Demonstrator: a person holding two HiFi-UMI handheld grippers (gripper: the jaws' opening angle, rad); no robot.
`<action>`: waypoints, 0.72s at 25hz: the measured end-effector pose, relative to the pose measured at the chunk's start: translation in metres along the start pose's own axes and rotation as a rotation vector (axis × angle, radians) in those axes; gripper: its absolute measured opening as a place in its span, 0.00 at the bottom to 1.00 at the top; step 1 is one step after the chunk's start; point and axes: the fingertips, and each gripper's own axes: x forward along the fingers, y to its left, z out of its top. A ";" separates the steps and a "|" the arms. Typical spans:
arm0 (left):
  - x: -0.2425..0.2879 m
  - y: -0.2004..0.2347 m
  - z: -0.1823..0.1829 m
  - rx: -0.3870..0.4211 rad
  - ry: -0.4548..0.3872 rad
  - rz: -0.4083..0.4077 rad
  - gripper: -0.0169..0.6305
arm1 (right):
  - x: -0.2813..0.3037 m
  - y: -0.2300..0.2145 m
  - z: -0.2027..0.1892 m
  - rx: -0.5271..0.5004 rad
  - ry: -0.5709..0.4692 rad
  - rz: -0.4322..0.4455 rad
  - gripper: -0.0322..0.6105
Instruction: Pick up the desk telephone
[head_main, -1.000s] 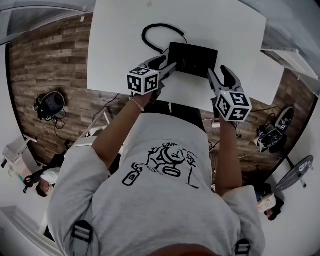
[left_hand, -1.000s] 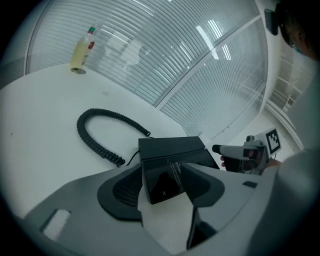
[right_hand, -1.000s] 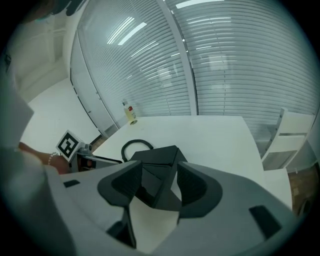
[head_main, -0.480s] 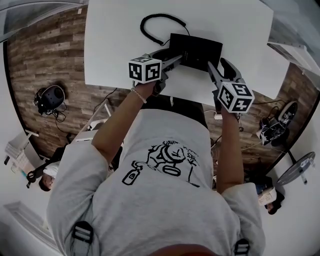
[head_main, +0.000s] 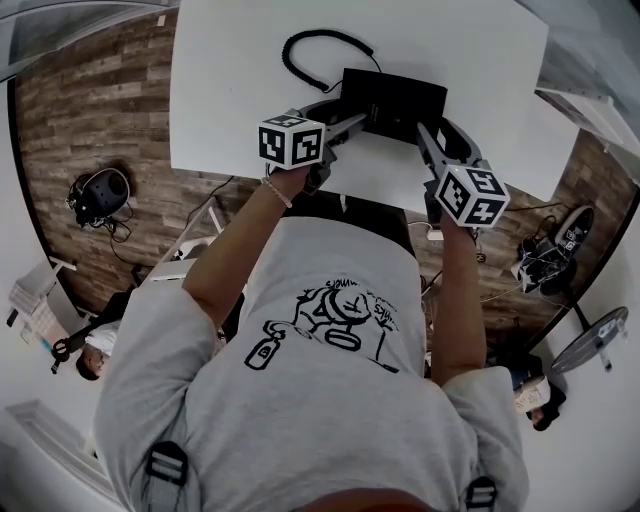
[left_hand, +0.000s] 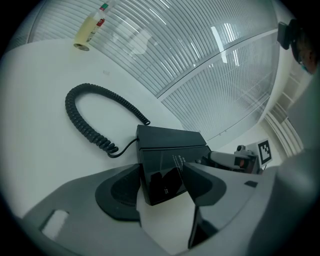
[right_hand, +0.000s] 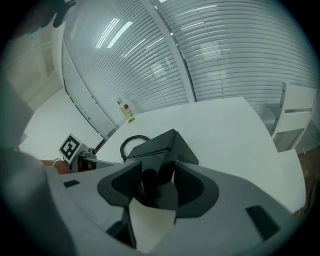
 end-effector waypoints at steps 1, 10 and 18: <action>-0.001 -0.001 0.001 0.004 -0.002 0.000 0.42 | -0.001 0.000 0.001 0.004 -0.002 0.003 0.35; -0.016 -0.024 0.026 0.056 -0.039 0.020 0.42 | -0.020 0.009 0.022 0.003 -0.047 0.020 0.35; -0.059 -0.066 0.069 0.128 -0.111 0.058 0.42 | -0.054 0.041 0.065 -0.022 -0.115 0.038 0.35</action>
